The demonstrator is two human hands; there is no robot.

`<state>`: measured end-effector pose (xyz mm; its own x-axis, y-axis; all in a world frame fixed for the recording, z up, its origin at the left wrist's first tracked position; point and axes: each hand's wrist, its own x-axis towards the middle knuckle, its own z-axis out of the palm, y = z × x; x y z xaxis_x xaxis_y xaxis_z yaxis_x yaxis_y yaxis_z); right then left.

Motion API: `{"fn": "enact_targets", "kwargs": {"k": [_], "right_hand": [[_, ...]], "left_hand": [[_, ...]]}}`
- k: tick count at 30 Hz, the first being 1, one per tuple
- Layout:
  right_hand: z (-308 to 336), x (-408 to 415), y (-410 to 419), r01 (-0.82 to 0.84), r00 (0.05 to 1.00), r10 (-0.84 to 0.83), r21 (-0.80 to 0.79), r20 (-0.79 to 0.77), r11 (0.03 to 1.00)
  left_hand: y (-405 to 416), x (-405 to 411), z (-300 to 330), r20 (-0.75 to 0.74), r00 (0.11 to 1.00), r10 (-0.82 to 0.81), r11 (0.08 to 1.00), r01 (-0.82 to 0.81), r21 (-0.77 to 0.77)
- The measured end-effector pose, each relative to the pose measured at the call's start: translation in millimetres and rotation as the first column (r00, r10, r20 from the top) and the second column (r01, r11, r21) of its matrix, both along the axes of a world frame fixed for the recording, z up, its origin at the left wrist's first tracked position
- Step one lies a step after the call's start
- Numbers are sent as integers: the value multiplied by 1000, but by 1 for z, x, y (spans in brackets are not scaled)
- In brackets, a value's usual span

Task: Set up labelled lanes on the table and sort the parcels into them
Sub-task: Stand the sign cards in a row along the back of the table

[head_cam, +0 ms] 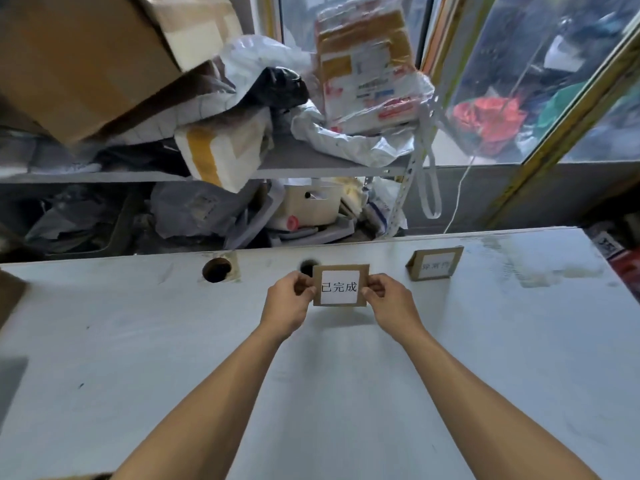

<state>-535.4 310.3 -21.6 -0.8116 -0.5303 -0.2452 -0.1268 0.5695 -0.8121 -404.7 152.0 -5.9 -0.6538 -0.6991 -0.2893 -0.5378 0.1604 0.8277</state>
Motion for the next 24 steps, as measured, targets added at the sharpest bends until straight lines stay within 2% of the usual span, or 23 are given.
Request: {"fn": "enact_targets", "kwargs": {"k": [9,24], "right_hand": [[-34,-43,-32,-70,997,70,-19,-14,997],[-61,-56,-25,-95,994,95,-6,49,995]], "left_hand": [[-18,-34,-33,66,995,80,995,-76,-59],[-15,-44,-64,32,998,60,992,-56,-111]]}}
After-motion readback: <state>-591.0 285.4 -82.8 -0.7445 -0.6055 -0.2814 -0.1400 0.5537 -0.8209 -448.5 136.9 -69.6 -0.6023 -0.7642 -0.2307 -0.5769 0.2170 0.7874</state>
